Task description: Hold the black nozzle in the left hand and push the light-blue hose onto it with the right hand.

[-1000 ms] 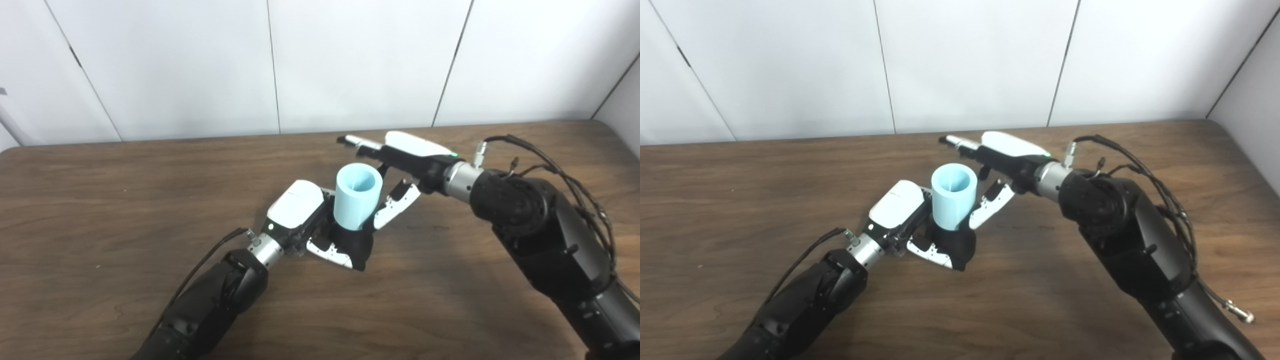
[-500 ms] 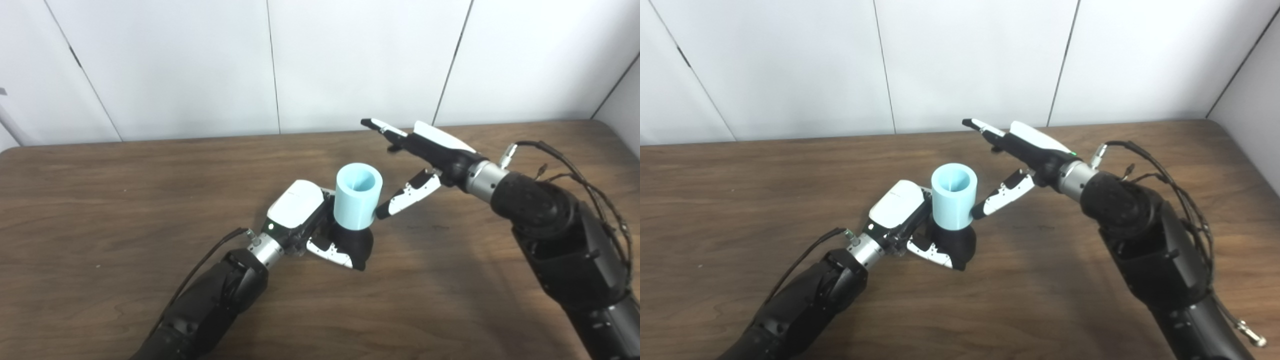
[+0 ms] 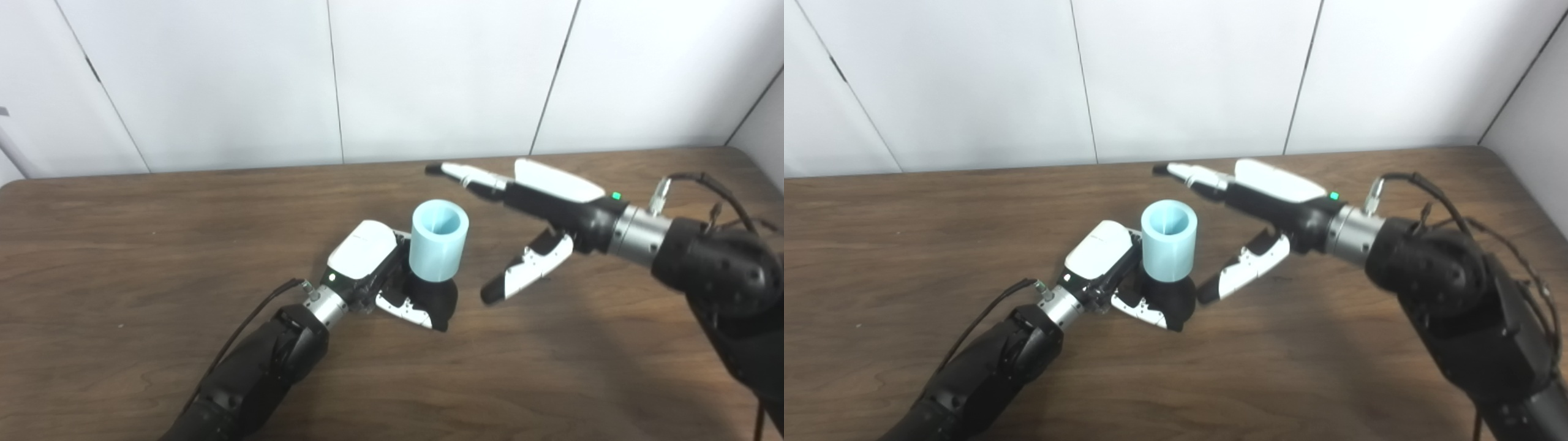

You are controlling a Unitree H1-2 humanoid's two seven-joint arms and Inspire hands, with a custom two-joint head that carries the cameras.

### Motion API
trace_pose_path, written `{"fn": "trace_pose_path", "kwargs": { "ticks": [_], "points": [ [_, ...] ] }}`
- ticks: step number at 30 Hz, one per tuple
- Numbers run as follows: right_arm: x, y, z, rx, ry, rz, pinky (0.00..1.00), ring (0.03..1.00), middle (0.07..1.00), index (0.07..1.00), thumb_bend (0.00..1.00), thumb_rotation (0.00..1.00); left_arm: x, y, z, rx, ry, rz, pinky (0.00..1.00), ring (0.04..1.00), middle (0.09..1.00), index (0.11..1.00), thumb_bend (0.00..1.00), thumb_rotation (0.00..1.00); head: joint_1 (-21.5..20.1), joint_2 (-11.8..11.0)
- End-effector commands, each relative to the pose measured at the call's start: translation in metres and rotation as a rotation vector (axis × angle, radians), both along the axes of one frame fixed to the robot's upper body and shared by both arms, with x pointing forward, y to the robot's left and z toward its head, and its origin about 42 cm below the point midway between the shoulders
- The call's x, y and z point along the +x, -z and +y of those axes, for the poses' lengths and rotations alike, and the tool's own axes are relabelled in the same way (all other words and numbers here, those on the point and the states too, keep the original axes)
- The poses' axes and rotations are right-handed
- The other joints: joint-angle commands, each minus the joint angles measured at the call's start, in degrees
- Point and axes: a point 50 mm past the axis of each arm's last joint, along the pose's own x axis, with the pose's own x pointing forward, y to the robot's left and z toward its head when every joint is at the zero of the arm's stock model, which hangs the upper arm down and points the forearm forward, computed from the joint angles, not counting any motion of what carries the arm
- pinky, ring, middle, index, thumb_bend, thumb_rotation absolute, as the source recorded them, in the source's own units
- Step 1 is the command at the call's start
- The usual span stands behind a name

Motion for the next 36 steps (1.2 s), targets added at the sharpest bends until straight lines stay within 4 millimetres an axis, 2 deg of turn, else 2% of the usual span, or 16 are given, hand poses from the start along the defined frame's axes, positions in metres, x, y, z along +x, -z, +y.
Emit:
{"fn": "trace_pose_path", "kwargs": {
  "ticks": [1,8,13,20,28,36],
  "points": [
    [-0.004,-0.020,0.002,-0.022,-0.022,-0.151,1.00,1.000,1.000,1.000,0.98,0.82,-0.035,0.069,0.028,0.191,-0.031,0.199,0.32,0.424,0.406,0.509,0.52,0.00,0.0,0.1],
    [-0.005,-0.019,0.006,-0.060,-0.028,-0.196,1.00,1.000,1.000,1.000,0.94,0.87,-0.035,0.069,0.028,0.189,-0.033,0.194,0.30,0.392,0.398,0.504,0.52,0.00,-0.1,0.1],
    [-0.005,-0.015,0.011,-0.101,-0.055,-0.225,1.00,1.000,1.000,1.000,0.92,0.89,-0.035,0.069,0.029,0.188,-0.033,0.199,0.33,0.421,0.405,0.507,0.52,0.00,0.0,0.1],
    [-0.005,-0.005,0.020,-0.165,-0.103,-0.235,1.00,1.000,1.000,1.000,0.92,0.92,-0.036,0.070,0.030,0.187,-0.032,0.201,0.31,0.410,0.401,0.507,0.52,0.00,0.0,0.2],
    [-0.009,0.004,0.031,-0.214,-0.143,-0.202,1.00,1.000,1.000,1.000,0.94,0.91,-0.036,0.070,0.029,0.184,-0.030,0.199,0.28,0.384,0.398,0.503,0.52,0.00,-0.1,0.3],
    [-0.012,0.012,0.032,-0.222,-0.167,-0.158,1.00,1.000,1.000,1.000,0.95,0.89,-0.036,0.068,0.029,0.188,-0.031,0.204,0.30,0.405,0.404,0.505,0.52,0.00,0.0,0.8]
  ]
}}
